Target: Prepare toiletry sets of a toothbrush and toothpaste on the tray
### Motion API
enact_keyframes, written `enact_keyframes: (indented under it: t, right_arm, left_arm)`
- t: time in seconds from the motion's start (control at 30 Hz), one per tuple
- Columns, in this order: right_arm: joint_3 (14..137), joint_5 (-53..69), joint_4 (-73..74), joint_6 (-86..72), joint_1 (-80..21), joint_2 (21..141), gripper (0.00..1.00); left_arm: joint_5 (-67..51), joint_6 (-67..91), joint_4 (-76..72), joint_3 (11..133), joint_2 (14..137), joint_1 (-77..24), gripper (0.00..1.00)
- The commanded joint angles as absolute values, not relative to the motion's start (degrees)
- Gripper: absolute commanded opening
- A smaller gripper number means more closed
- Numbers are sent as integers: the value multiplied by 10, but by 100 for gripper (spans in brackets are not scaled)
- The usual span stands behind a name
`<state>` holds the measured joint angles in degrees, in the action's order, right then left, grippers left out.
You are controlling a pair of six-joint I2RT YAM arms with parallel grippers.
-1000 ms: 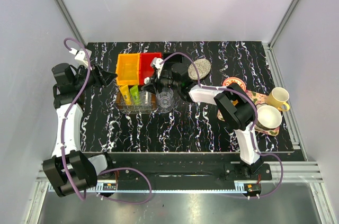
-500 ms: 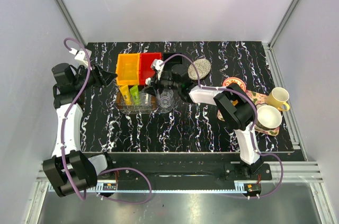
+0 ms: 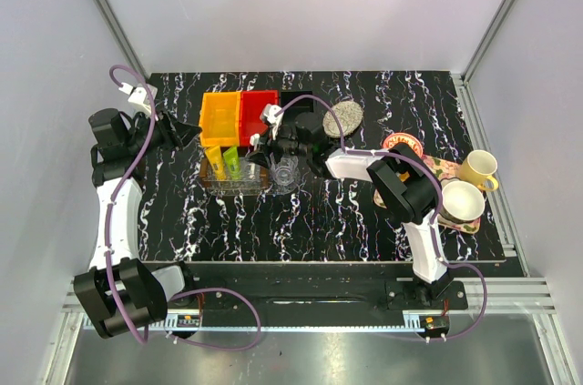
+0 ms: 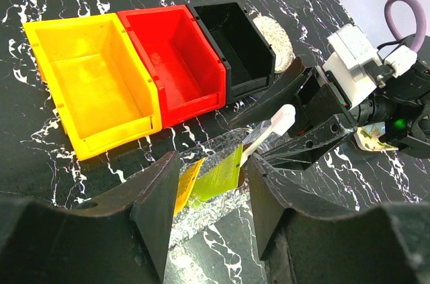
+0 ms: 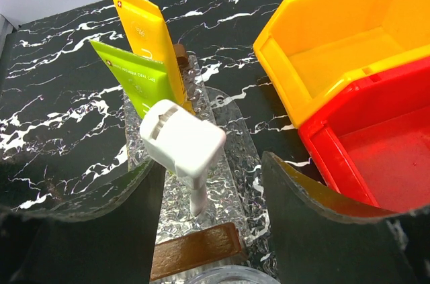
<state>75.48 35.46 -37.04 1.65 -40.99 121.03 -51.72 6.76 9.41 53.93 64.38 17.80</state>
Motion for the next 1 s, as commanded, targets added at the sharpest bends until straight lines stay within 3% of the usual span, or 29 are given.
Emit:
enact_keyframes:
  t: [0.0,0.97]
  right_arm:
    - [751,347,-388,28,-416,1175,65]
    - [710,335,-394,51,-416,1139,73]
  left_arm:
    - [-532,69,76,546,643,182,49]
    - [-536,66,84,551,639,184,49]
